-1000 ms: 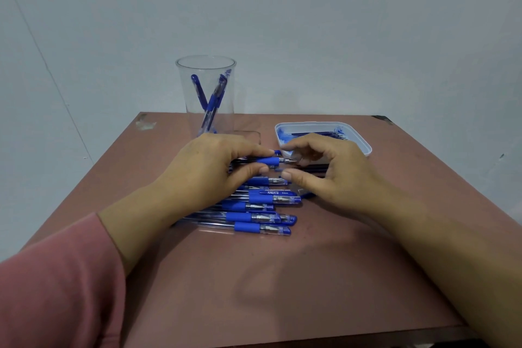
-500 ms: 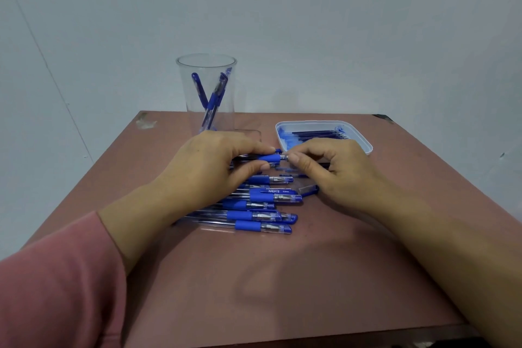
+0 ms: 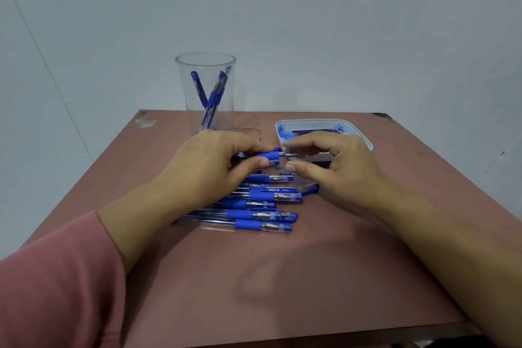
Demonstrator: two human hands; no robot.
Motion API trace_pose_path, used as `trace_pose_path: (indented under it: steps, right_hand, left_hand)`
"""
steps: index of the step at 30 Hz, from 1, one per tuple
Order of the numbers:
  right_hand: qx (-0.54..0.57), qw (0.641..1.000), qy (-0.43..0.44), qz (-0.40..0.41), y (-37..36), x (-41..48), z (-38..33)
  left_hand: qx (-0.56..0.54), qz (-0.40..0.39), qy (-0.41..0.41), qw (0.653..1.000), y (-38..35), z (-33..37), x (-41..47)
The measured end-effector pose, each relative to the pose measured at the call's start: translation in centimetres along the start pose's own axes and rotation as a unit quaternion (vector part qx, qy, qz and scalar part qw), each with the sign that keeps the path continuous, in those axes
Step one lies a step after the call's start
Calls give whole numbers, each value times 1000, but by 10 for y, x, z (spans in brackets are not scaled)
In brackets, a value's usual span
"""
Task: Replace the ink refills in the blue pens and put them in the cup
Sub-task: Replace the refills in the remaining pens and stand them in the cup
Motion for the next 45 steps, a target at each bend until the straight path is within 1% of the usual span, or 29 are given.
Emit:
trace_pose_path:
  steps: [2, 6, 12, 14, 18, 20, 23, 29, 34, 40, 42, 45]
  right_hand:
    - [36, 999, -27, 5, -2, -1, 2]
    - [50, 998, -44, 6, -5, 0, 4]
    - [78, 995, -62, 25, -2, -1, 14]
    - [48, 996, -66, 23, 3, 0, 17]
    - [-76, 996, -41, 2, 14, 1, 18]
    - [-90, 995, -38, 5, 16, 1, 18]
    - [-62, 997, -39, 12, 14, 0, 15]
    - [-20, 1000, -17, -8, 3, 0, 6]
    - [-23, 1000, 9, -14, 1, 0, 5]
    - [-46, 997, 33, -52, 1, 2, 6]
    - [-36, 998, 25, -52, 2, 1, 8]
    - [1, 1000, -14, -26, 11, 0, 15]
  left_hand:
    - [1, 11, -9, 1000, 2, 1, 0]
    - [7, 14, -13, 1000, 2, 3, 0]
    - [18, 17, 18, 1000, 2, -3, 1]
    - [27, 22, 28, 999, 2, -7, 3]
    - [35, 29, 46, 998, 5, -12, 6]
    - [33, 26, 51, 998, 4, -13, 7]
    - [24, 19, 51, 998, 2, -13, 5]
    - [9, 5, 38, 999, 1, -9, 3]
    - [7, 1, 28, 1000, 1, -5, 2]
    - [2, -5, 24, 1000, 0, -6, 1]
    - [0, -2, 27, 1000, 0, -8, 2]
    - [-5, 4, 37, 999, 2, -11, 4]
Point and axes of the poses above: each hand's wrist, its own x-axis towards the middle knuckle, its own y-axis out of the back of the hand, z = x × y, the point moved 6 cm from there along x, towards the middle knuckle, and after that the axes turned 13 degrees about y, right-handed, at the moved point
